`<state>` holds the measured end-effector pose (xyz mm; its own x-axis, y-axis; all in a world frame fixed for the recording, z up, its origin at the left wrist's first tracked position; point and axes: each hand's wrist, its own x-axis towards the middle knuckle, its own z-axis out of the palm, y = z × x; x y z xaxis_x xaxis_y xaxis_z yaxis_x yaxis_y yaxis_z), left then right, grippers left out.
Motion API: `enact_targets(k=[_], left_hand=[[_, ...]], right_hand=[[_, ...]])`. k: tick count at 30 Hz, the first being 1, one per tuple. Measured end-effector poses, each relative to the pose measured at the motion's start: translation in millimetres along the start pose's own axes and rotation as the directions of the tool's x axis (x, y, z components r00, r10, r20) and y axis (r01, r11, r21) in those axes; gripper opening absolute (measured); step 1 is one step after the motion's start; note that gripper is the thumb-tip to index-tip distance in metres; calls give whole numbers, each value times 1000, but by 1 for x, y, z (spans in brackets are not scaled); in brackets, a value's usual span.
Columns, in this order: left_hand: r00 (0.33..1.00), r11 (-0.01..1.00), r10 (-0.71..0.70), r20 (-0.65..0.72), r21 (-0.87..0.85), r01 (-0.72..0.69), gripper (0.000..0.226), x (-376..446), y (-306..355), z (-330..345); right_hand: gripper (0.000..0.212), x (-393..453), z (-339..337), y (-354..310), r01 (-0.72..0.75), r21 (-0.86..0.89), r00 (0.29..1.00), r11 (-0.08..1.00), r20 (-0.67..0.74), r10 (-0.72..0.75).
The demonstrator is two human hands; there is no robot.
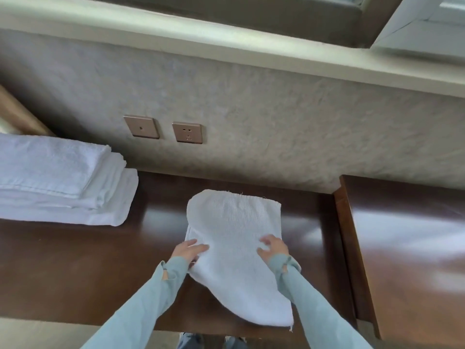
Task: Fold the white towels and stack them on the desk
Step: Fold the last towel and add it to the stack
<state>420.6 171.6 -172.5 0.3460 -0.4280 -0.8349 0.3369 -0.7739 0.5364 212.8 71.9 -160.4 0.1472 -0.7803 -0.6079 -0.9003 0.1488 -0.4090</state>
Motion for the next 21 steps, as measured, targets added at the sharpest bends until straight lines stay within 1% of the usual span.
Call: enact_targets(k=[2, 3, 4, 6, 7, 9, 10, 12, 13, 14, 15, 16, 17, 18, 19, 20, 21], left_hand=[[991, 998, -57, 124, 20, 55, 15, -10, 12, 15], [984, 996, -81, 156, 52, 74, 22, -14, 16, 22], [979, 993, -83, 188, 93, 67, 26, -16, 18, 29], [960, 987, -53, 275, 164, 8, 25, -18, 16, 40], [950, 983, -38, 311, 181, -20, 22, -18, 14, 43], [930, 983, -34, 367, 180, -35, 14, -15, 5, 44], [923, 983, -39, 382, 182, -34, 15, -13, 0, 43], [904, 965, -40, 425, 250, -75, 15, -12, -7, 37], [887, 938, -47, 459, 325, -118, 12, -12, -10, 32], [873, 902, -66, 483, 404, -155, 13, -11, -12, 27], [865, 866, -103, 491, 473, -165, 23, -8, -13, 22], [862, 843, -152, 484, 519, -142, 35, -1, -14, 16], [867, 833, -183, 463, 542, -114, 40, 8, -13, 11], [897, 836, -166, 410, 541, -92, 41, 19, -12, 6], [950, 852, -95, 299, 517, -77, 39, 31, -8, 2], [991, 884, 6, 135, 463, -68, 37, 44, -4, -3], [994, 919, 97, -47, 389, -71, 36, 55, 3, -8]], right_hand=[[32, 13, 1, -49, 100, 141, 995, 985, 16, -103], [37, 22, 5, -72, 145, 157, 988, 977, 21, -151], [43, 30, 10, -93, 206, 136, 977, 969, 25, -212], [58, 45, 25, -127, 307, -12, 951, 952, 50, -306], [66, 53, 35, -139, 326, -108, 944, 939, 81, -318], [81, 70, 54, -153, 294, -294, 954, 909, 149, -260], [84, 76, 63, -156, 285, -391, 957, 875, 163, -239], [75, 87, 78, -154, 327, -568, 945, 755, 171, -280], [68, 93, 86, -151, 363, -629, 930, 687, 196, -312], [63, 96, 90, -147, 394, -662, 917, 637, 236, -321], [61, 99, 92, -143, 407, -670, 912, 620, 270, -307], [62, 101, 93, -138, 397, -660, 918, 638, 284, -276], [63, 104, 94, -133, 378, -630, 925, 678, 285, -251], [61, 106, 93, -130, 360, -577, 930, 733, 284, -234], [54, 108, 92, -126, 341, -495, 935, 799, 269, -232], [46, 109, 91, -123, 302, -374, 947, 877, 225, -229], [39, 109, 89, -120, 247, -222, 963, 943, 164, -214]])
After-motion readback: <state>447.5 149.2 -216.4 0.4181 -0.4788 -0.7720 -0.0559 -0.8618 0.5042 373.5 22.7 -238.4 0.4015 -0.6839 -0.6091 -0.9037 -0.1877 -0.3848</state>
